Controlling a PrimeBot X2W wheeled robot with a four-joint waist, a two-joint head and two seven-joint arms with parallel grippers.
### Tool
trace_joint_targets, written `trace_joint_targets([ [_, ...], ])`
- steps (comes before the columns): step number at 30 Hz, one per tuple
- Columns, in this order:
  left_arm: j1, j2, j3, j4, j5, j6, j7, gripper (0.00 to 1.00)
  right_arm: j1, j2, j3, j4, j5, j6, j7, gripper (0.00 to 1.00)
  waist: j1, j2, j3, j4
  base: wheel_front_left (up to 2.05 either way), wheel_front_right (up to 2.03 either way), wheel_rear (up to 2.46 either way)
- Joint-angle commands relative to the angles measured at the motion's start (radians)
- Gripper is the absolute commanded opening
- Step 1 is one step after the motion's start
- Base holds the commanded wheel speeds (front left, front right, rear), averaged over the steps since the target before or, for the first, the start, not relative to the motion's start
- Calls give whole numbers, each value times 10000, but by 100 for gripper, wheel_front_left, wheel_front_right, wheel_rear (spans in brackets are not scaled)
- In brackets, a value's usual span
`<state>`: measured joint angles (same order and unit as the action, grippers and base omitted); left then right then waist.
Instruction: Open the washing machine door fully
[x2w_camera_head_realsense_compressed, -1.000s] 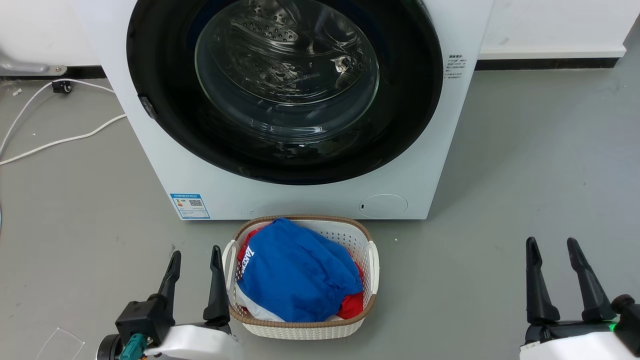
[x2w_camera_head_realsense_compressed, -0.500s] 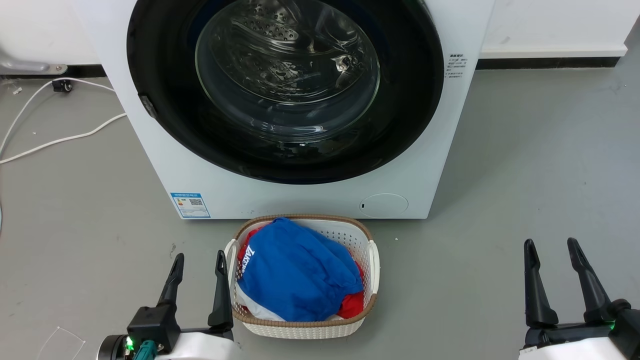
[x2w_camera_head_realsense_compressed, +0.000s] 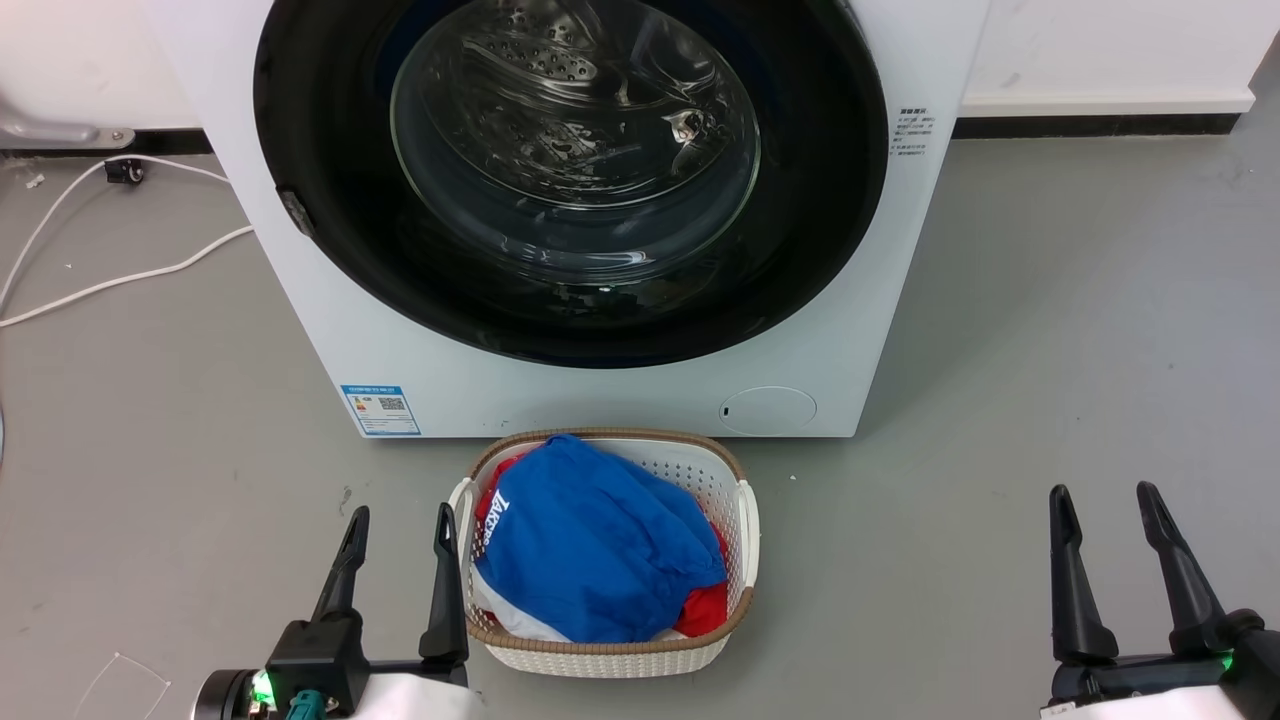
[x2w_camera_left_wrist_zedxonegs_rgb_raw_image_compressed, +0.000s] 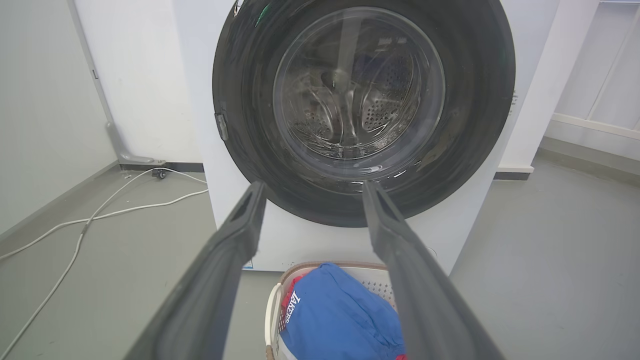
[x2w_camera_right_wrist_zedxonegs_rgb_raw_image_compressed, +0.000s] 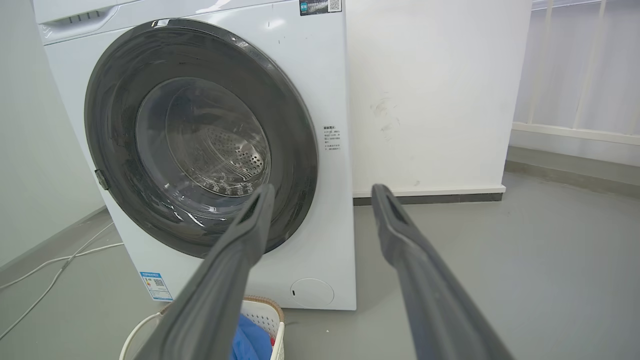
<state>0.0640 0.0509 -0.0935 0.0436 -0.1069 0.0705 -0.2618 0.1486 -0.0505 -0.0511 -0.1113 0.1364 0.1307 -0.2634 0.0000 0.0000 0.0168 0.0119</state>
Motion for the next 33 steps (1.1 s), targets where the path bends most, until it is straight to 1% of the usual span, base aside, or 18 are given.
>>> trace_joint_targets([
  [1, 123, -10, -8, 4, -14, 15, -44, 100, 124, 5, -3, 42, 115, 1, -21, 100, 0, 0, 2, -1, 0, 0, 0],
  [7, 107, -10, 21, 55, -78, 30, -40, 100, 116, 5, -16, 126, 282, -1, -21, 100, 0, 0, 12, 13, 0, 0, 0],
  [18, 130, -11, -9, 127, 2, 149, -40, 100, 103, 6, 42, 235, 196, -1, -21, 100, 0, 0, -32, 14, 0, 0, 0],
  [19, 136, -11, -11, 127, 6, 160, -40, 100, 105, 6, 49, 240, 192, 1, -21, 64, 0, 0, -37, 14, 0, 0, 0],
  [20, 139, -11, -18, 127, 3, 168, -40, 100, 94, 6, 48, 207, 157, 1, -21, 20, 0, 0, -37, 16, 0, 0, 0],
  [21, 137, -11, -19, 129, -3, 157, -40, 100, 93, 6, 65, 192, 146, 1, -21, 0, 0, 0, -35, 19, 0, 0, 0],
  [25, 115, -11, -33, 137, -13, 172, -40, 100, 65, 6, 171, 90, 246, -1, -21, 0, 0, 0, -34, 38, 0, 0, 0],
  [26, 109, -11, -34, 137, -18, 176, -40, 100, 54, 6, 194, 71, 542, 1, -21, 0, 0, 0, -31, 41, 0, 0, 0],
  [28, 101, -11, -31, 142, -17, 172, -40, 100, 56, 7, 377, 160, 1605, 1, -21, 0, 0, 0, -33, 44, 0, 0, 0],
  [30, 116, -11, -23, 147, -35, 167, -40, 100, 82, 2, 459, 372, 3548, -1, -19, 0, 0, 0, -47, 37, 0, 0, 0],
  [31, 140, -11, -15, 154, -48, 146, -40, 100, 77, 4, 584, 653, 5655, 1, -19, 0, 0, 0, -60, 35, 0, 0, 0],
  [33, 148, -10, 7, 154, -58, 131, -40, 100, 7, 10, 733, 896, 7787, 1, -19, 0, 0, 0, -67, 22, 0, 0, 0],
])
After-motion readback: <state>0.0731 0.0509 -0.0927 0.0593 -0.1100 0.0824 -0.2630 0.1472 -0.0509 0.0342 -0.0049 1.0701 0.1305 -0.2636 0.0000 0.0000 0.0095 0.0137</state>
